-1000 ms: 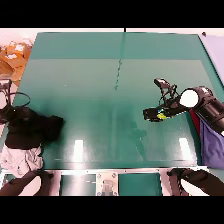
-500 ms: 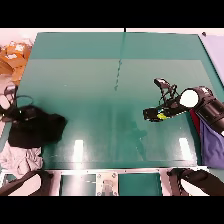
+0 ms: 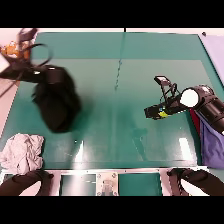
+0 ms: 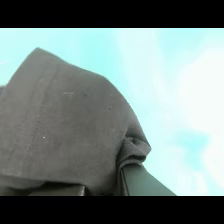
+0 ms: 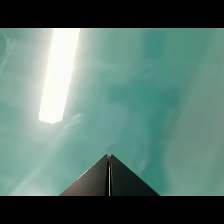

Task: Fold the shirts.

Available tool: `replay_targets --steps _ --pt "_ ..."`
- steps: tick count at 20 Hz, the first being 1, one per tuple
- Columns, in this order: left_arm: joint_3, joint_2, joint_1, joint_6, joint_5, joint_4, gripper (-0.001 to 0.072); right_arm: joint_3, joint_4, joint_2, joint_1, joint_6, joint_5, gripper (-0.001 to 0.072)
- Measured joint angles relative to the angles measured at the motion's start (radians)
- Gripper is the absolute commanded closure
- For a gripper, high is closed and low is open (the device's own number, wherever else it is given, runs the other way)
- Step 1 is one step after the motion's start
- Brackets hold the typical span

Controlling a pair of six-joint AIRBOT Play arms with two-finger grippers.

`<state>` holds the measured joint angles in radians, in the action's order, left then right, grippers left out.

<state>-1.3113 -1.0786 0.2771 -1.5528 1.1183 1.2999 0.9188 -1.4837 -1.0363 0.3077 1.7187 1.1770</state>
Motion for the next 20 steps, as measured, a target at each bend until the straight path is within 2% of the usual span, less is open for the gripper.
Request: replay_targets --steps 3,4,5,6,7,8,10,13,14,15,16,20 --pt "-0.027 -0.065 0.199 -0.039 -0.085 -0.034 0.0673 0.046 -0.121 0.000 0.000 -0.020 -0.006 0.0695" --pt "-0.032 -0.103 0.254 -0.051 -0.109 -0.045 0.0360 0.064 -0.162 0.000 0.000 -0.022 -0.008 0.0696" --pt "-0.036 -0.142 0.292 -0.062 -0.126 -0.056 0.0001 0.084 -0.195 0.000 0.000 -0.024 -0.010 0.0695" --pt "-0.038 -0.186 0.322 -0.074 -0.140 -0.071 0.0003 0.105 -0.221 0.000 0.000 -0.024 -0.013 0.0691" --pt "-0.040 -0.224 0.339 -0.085 -0.146 -0.087 0.0003 0.123 -0.240 0.000 0.000 -0.024 -0.013 0.0575" --pt "-0.041 -0.256 0.349 -0.092 -0.148 -0.107 0.0003 0.141 -0.257 0.000 0.000 -0.024 -0.009 0.0499" --pt "-0.050 -0.290 0.333 -0.102 -0.129 -0.131 0.0004 0.169 -0.274 0.000 -0.009 -0.027 0.009 0.0499" --pt "-0.072 -0.300 0.243 -0.107 -0.032 -0.129 0.0004 0.167 -0.247 0.000 -0.085 -0.027 0.028 0.0487" --pt "-0.075 -0.301 0.208 -0.104 0.005 -0.119 0.0004 0.148 -0.215 0.000 -0.125 -0.027 0.033 0.0387" --pt "-0.074 -0.302 0.176 -0.097 0.041 -0.106 0.0004 0.116 -0.162 0.000 -0.169 -0.033 0.037 0.0209" --pt "-0.066 -0.301 0.143 -0.088 0.072 -0.094 0.0004 0.077 -0.095 0.000 -0.202 -0.053 0.038 0.0159" --pt "0.034 -0.304 0.053 -0.060 0.108 -0.057 0.0004 -0.160 0.196 -0.002 -0.243 -0.137 -0.025 0.0159"
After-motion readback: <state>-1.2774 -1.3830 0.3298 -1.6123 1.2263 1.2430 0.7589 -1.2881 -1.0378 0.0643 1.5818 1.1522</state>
